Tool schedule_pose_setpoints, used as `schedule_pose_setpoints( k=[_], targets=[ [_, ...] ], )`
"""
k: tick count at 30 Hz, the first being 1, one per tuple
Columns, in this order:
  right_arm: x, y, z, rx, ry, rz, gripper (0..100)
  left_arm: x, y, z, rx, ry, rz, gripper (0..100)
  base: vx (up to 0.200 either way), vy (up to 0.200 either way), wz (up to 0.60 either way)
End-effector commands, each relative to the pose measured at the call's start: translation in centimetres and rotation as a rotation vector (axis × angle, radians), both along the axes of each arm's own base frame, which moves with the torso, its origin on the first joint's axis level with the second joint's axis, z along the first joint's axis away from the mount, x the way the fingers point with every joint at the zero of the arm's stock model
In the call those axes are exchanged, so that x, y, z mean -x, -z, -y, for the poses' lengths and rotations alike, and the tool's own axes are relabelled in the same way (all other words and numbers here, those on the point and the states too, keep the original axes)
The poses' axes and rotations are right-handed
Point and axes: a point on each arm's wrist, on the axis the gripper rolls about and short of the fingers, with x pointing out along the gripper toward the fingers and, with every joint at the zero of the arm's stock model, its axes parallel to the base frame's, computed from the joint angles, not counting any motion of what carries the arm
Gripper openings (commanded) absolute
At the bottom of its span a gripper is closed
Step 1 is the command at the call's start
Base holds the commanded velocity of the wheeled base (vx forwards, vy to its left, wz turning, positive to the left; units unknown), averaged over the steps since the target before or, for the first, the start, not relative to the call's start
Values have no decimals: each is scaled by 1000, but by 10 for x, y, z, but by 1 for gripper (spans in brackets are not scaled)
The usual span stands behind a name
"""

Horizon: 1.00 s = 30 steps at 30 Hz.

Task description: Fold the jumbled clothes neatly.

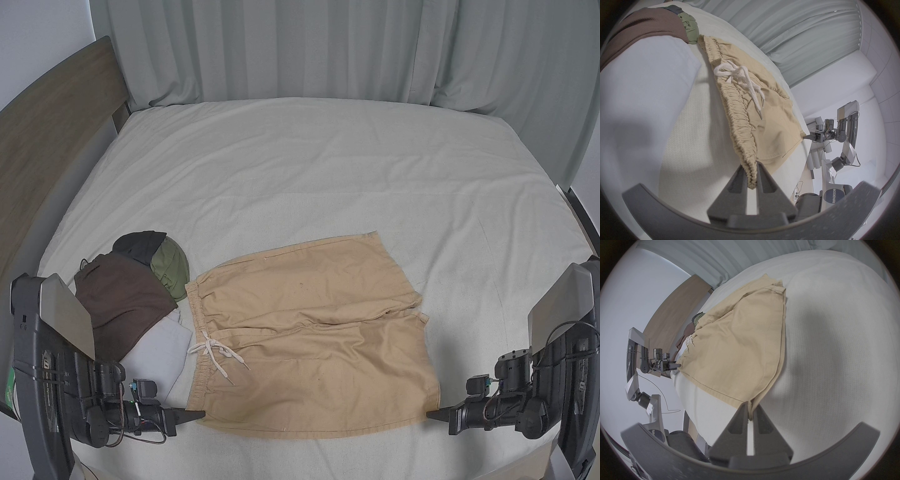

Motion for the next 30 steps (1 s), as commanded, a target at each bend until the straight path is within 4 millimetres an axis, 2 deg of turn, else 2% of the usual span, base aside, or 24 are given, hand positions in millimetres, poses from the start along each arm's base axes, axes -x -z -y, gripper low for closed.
schedule_pose_setpoints(
  k=[1,8,25,30],
  targets=[
    [5,1,1,3,0,-26,0,1,1,-1,-3,-1,-4,0,0,0,0],
    [10,-1,1,22,-15,-67,0,2,1,0,-5,3,-4,0,0,0,0],
    [19,-11,-1,32,-41,-120,0,27,-2,1,-7,63,-51,0,0,0,0],
    [21,-14,-2,33,-51,-123,0,30,1,1,-12,92,-38,0,0,0,0]
  ],
)
